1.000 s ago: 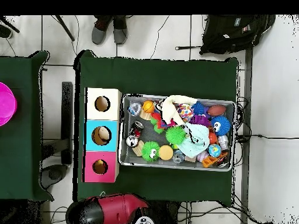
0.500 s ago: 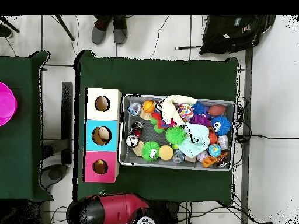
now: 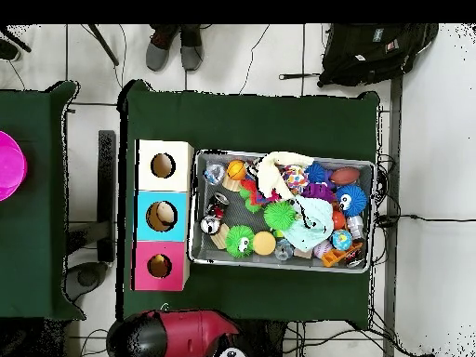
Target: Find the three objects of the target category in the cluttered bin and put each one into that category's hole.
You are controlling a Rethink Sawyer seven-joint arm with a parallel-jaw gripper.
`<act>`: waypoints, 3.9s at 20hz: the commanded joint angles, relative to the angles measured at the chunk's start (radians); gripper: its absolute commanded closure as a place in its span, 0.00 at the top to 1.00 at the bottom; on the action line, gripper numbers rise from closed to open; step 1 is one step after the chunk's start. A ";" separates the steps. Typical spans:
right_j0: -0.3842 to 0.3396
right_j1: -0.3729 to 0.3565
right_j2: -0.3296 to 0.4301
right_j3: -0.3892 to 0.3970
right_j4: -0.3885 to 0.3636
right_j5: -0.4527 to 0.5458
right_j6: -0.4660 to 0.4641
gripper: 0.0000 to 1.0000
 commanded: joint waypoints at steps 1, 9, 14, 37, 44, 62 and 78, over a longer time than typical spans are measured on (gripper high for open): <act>0.013 0.001 -0.008 -0.124 0.073 -0.021 0.226 0.00; 0.074 0.006 -0.060 -0.163 0.095 -0.023 0.245 0.00; 0.136 0.010 -0.116 -0.192 0.077 -0.076 0.245 0.00; 0.216 0.020 -0.190 -0.230 0.143 -0.144 0.274 0.00; 0.257 0.026 -0.218 -0.226 0.202 -0.146 0.297 0.00; 0.233 -0.037 -0.239 -0.189 0.233 0.001 0.239 0.00; 0.240 -0.124 -0.298 -0.159 0.194 0.147 0.219 0.00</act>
